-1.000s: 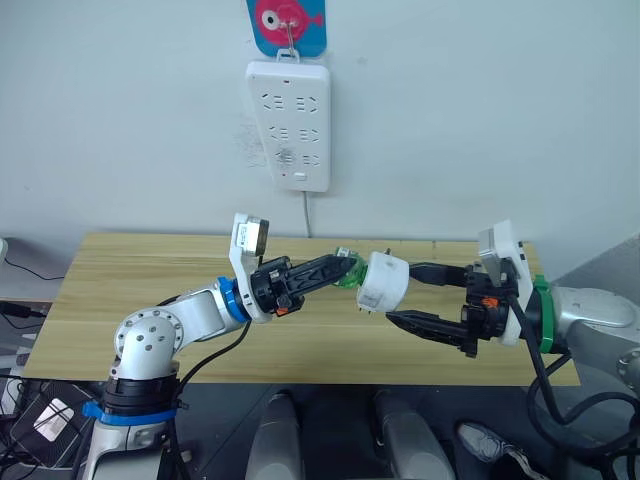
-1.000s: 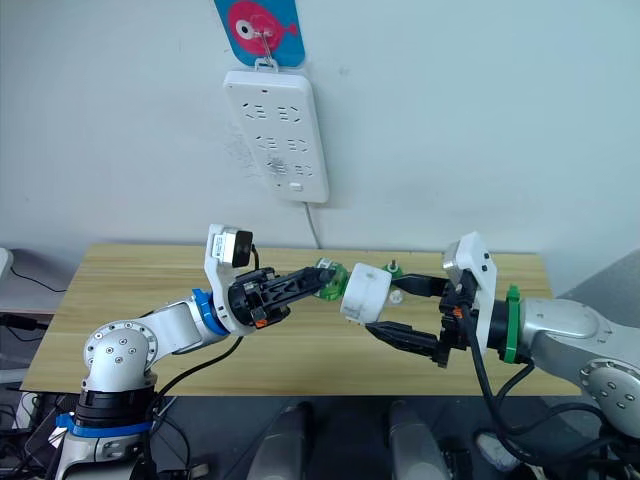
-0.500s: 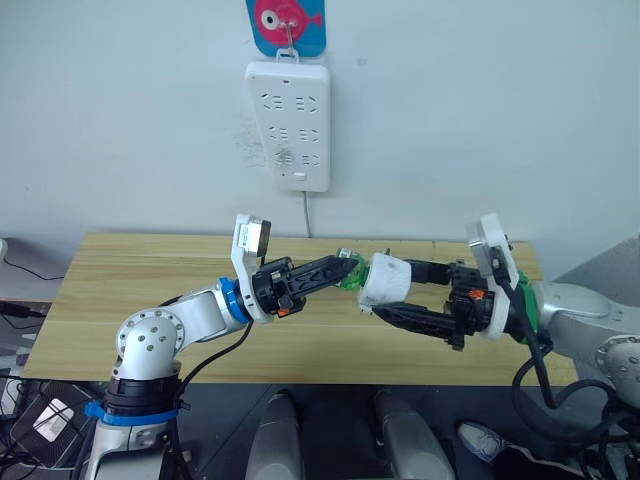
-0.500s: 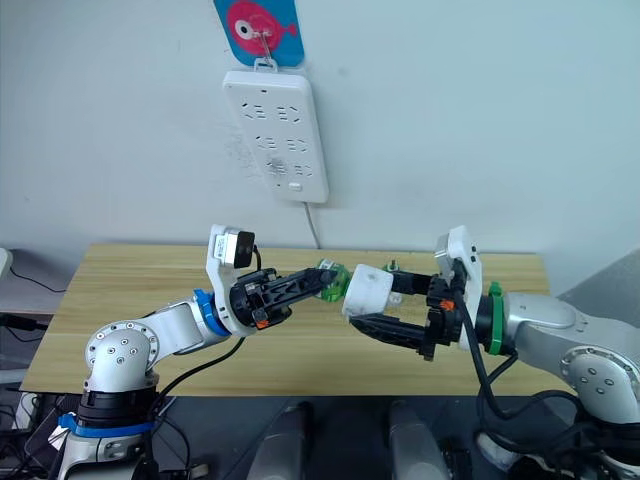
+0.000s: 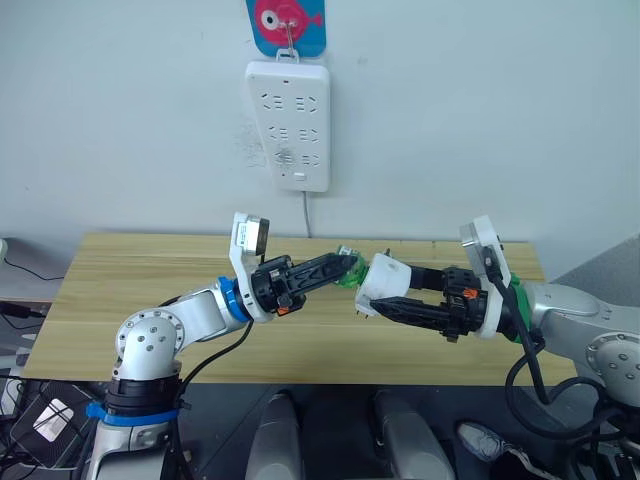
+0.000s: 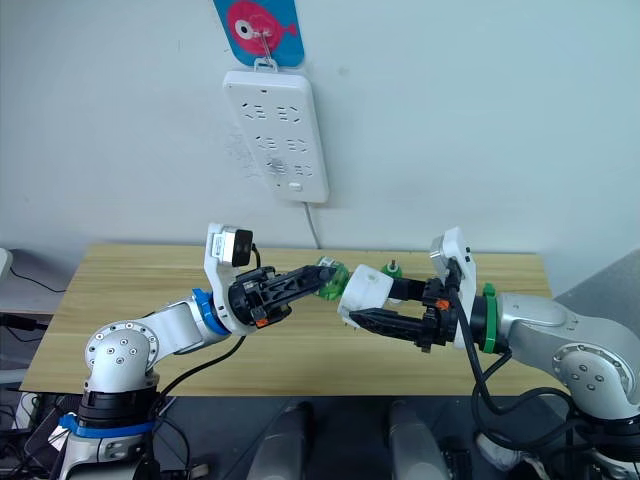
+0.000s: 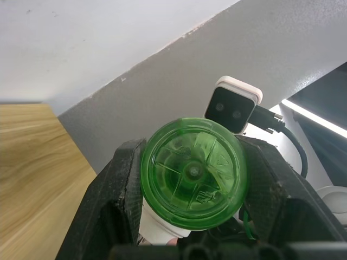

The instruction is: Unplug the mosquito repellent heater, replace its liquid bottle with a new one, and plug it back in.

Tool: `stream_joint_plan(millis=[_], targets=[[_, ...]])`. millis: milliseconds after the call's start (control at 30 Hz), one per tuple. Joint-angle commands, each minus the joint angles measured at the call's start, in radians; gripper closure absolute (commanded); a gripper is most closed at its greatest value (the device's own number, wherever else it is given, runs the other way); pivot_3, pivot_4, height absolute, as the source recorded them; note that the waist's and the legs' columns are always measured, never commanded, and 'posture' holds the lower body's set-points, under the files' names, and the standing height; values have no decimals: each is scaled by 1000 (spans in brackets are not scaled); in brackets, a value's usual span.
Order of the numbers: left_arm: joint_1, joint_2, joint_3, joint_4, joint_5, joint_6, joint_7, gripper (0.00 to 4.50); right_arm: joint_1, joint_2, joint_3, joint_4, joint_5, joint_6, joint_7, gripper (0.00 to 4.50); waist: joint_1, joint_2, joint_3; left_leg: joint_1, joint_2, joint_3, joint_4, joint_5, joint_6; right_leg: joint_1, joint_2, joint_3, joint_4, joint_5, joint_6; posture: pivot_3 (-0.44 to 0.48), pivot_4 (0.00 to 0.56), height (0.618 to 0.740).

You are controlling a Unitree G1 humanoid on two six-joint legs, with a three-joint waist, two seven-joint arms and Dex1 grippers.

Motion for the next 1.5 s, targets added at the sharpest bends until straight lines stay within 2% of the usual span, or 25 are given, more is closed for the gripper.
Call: stream_joint_plan(millis=[33,67,200,300,400,500,667,1000,1167,1267,1500], targets=[[-18,34,-14,-36,74,-14,-32,1474,1,-3,-21,-21,1,-13,23,1510,0,0,0,0,0,0,0,0,0,0,0,0,0,0,0,-58,254,735],[-21,63,-25,-52,126,-27,-70,1247,4,-9,-25,-21,-4,-13,30,1510,0,0,0,0,0,0,0,0,0,0,0,0,0,0,0,-58,254,735],[-34,215,-82,-98,346,-130,-269,1212,14,-66,-39,-16,-54,-19,91,1510,-1,1,0,0,0,0,-1,0,0,0,0,0,0,0,0,-55,253,735],[-27,329,-151,-139,587,-327,-427,1212,10,-146,-31,-6,-152,-53,192,1510,-1,0,0,0,0,1,-1,0,0,0,0,0,-1,0,0,-51,254,735],[-7,360,-200,-150,751,-510,-522,1212,3,-202,-8,2,-245,-103,286,1510,1,0,0,0,0,1,-1,0,0,0,0,0,-2,0,0,-43,253,735],[19,345,-253,-160,890,-706,-606,1212,-13,-252,33,9,-347,-169,394,1510,4,0,0,0,0,1,-1,0,0,-1,0,1,-2,0,0,-37,251,735],[22,272,-293,-97,956,-790,-633,1212,-53,-252,84,27,-421,-209,480,1510,7,0,0,0,0,1,-1,0,0,-1,0,1,-2,0,0,-40,247,735],[11,183,-307,-33,993,-815,-655,1212,-66,-222,112,14,-468,-205,506,1510,7,0,0,0,0,1,0,0,0,-1,0,0,-1,0,0,-53,241,735],[35,171,-307,-86,981,-814,-667,1212,-58,-216,111,9,-477,-199,509,1510,6,0,0,0,0,1,0,0,0,-1,0,0,-1,0,0,-55,238,735],[55,170,-305,-85,988,-870,-701,1212,-53,-212,109,6,-481,-196,511,1510,6,0,0,0,0,1,0,0,0,-1,0,0,-1,0,0,-55,238,735],[23,122,-318,-50,1042,-899,-647,1212,-53,-205,108,3,-484,-190,516,1510,6,0,0,0,0,1,0,0,0,0,0,0,-1,0,0,-54,243,735]])
